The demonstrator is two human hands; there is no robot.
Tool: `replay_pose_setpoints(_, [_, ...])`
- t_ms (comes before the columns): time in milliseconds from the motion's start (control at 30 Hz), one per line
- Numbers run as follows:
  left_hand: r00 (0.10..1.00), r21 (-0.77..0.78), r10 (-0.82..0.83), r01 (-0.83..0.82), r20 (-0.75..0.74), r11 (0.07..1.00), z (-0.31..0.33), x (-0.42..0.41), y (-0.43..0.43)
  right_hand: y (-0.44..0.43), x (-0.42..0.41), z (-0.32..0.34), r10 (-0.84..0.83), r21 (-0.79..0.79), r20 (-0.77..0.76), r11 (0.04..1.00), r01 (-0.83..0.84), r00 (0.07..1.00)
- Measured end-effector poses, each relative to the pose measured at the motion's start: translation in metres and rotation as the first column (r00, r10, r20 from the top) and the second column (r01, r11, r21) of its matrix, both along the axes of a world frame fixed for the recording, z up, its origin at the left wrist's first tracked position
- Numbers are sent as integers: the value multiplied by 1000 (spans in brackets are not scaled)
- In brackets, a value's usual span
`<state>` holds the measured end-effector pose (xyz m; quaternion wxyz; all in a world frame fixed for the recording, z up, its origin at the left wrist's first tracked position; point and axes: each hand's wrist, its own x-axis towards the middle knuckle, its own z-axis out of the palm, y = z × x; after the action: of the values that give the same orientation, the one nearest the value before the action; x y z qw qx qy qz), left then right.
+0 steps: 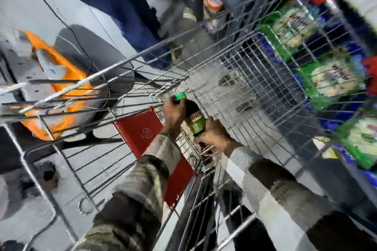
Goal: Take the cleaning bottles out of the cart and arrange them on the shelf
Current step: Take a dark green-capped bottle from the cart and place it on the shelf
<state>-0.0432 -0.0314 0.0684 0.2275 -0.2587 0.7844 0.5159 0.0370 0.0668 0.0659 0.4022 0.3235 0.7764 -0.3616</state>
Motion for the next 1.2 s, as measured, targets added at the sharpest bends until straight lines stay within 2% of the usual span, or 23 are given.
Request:
replay_pose_setpoints(167, [984, 221, -32, 70, -174, 973, 125, -19, 40, 49, 8, 130, -40, 100, -341, 992, 79, 939])
replay_pose_setpoints(367, [916, 411, -56, 233, -398, 882, 312, 24, 101, 102, 83, 308, -135, 106, -702, 951, 291, 699])
replay_pose_setpoints(467, [852, 461, -84, 360, -516, 811, 389, 66, 127, 110, 136, 384, -140, 115, -815, 912, 394, 563])
replay_pose_setpoints(567, [784, 475, -133, 490, -606, 731, 439, 103, 147, 114, 178, 423, -147, 92, -885, 875, 474, 443])
replay_pose_setpoints(700, [731, 431, -203, 577, -652, 693, 463, 141, 177, 129, 217, 432, -187, 67, -903, 828, 557, 387])
replay_pose_setpoints(833, [674, 385, -305, 672, -673, 633, 454, 185, 214, 155, 258, 411, -221, 72, -902, 769, 635, 371])
replay_pose_setpoints(967, [482, 199, -459, 820, -746, 537, 428, 228, 266, 192, 295, 368, -329, 9, -898, 652, 759, 294])
replay_pose_setpoints(1100, [304, 103, -546, 924, -781, 368, 414, 269, 317, 244, 320, 332, -457, -117, -873, 537, 836, 172])
replay_pose_setpoints(1200, [202, 7, -528, 938, -825, 347, 407, 292, 357, 287, 335, 317, -482, -141, -869, 449, 882, 106])
